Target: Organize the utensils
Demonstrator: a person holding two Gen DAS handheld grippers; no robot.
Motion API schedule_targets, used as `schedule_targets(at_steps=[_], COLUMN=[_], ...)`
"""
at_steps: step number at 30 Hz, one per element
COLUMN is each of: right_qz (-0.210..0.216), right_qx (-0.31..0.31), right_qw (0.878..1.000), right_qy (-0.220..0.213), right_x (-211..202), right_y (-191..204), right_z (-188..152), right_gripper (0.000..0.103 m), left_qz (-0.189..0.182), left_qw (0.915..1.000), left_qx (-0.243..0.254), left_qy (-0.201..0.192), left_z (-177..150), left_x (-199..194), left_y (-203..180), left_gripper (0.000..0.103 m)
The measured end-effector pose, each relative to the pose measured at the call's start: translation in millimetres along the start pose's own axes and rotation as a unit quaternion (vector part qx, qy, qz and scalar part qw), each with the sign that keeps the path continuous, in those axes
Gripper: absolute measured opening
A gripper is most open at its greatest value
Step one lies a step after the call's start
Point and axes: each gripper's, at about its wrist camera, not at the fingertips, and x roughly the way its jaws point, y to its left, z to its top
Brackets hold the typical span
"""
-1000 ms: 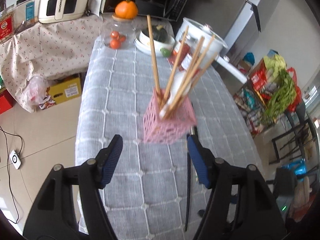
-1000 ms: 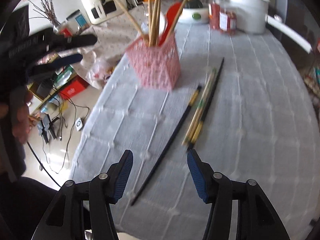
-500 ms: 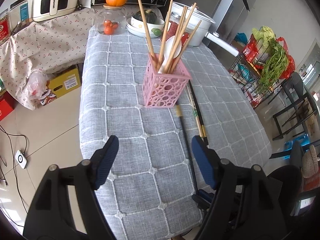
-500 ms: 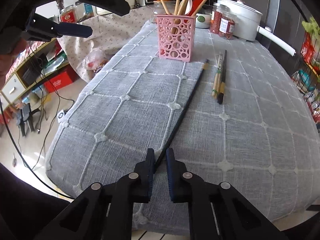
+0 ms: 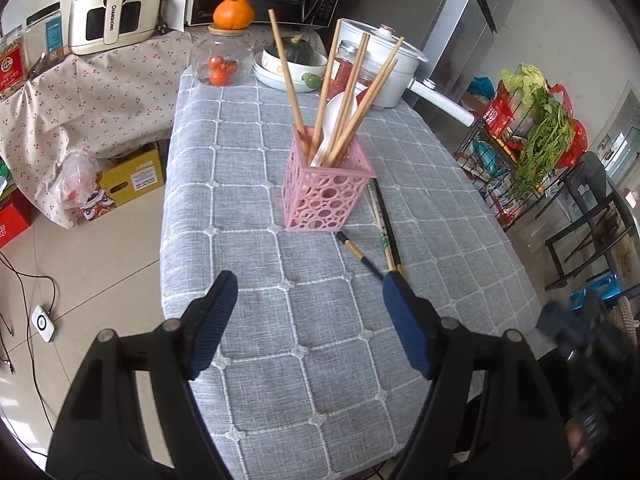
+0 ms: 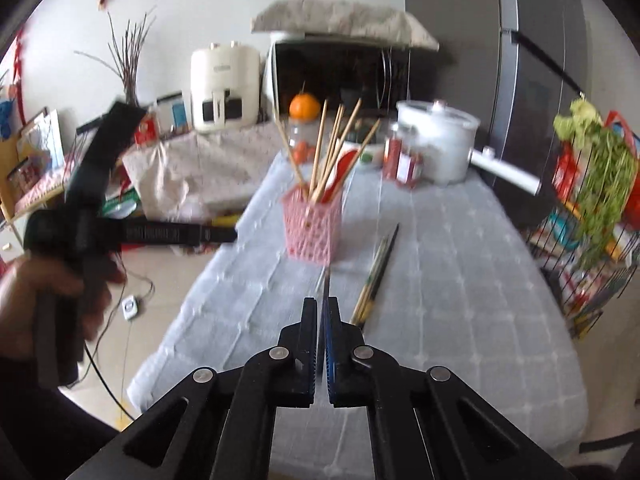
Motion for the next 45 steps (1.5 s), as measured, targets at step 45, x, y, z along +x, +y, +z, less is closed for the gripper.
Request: schedule_targets(at_steps=[45], right_qz=[0.033], right_qx=[-0.019], right_qw=[0.998], right_qy=[0.046], right_x=[21], right_y=[-28], right_z=[40], right_gripper=[0.004], left_qz=[-0.009], left_qw=[0.9995], left_qx=[-0.029], left_qy=[0.013], left_z=[15], left_x=[13], left_y=[4], left_gripper=[0.075])
